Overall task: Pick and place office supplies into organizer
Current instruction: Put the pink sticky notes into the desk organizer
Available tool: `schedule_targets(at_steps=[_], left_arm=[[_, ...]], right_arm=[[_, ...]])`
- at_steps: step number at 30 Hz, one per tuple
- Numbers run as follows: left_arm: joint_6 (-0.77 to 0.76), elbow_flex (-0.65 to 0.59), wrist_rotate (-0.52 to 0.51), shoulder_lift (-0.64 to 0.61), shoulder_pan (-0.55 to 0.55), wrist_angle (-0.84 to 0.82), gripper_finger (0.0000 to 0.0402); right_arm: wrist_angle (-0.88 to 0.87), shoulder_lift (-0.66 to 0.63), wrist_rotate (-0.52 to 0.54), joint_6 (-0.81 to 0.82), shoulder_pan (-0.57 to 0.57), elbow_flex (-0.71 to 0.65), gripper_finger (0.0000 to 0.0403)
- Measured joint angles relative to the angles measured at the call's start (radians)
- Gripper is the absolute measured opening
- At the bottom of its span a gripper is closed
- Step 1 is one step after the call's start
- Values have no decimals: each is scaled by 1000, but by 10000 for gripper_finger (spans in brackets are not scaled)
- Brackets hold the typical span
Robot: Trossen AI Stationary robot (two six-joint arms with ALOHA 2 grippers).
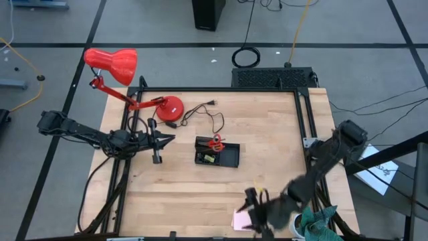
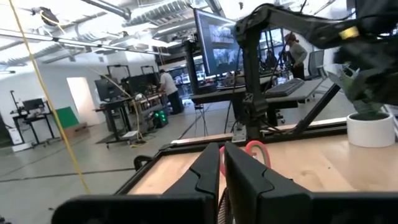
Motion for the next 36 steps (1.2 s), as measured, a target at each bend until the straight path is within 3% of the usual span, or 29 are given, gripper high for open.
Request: schedule_targets(at_steps=[5,10,16,24,36], left_arm=[[-43,0,0,0,0,0,29],[-111,0,0,0,0,0,18],[-187,0,1,0,0,-4,3],[-218,0,2,0,0,-90,27],[-196,0,3,0,0,-146,6]], right_arm=[[-180,119,164,45,87,173,257],[-272,219,161,153,118,258,255],[-270,310,163,217,139,277,254],[-271,373,268,217,130,277,254],[-305,432,264,172,144,311,253]])
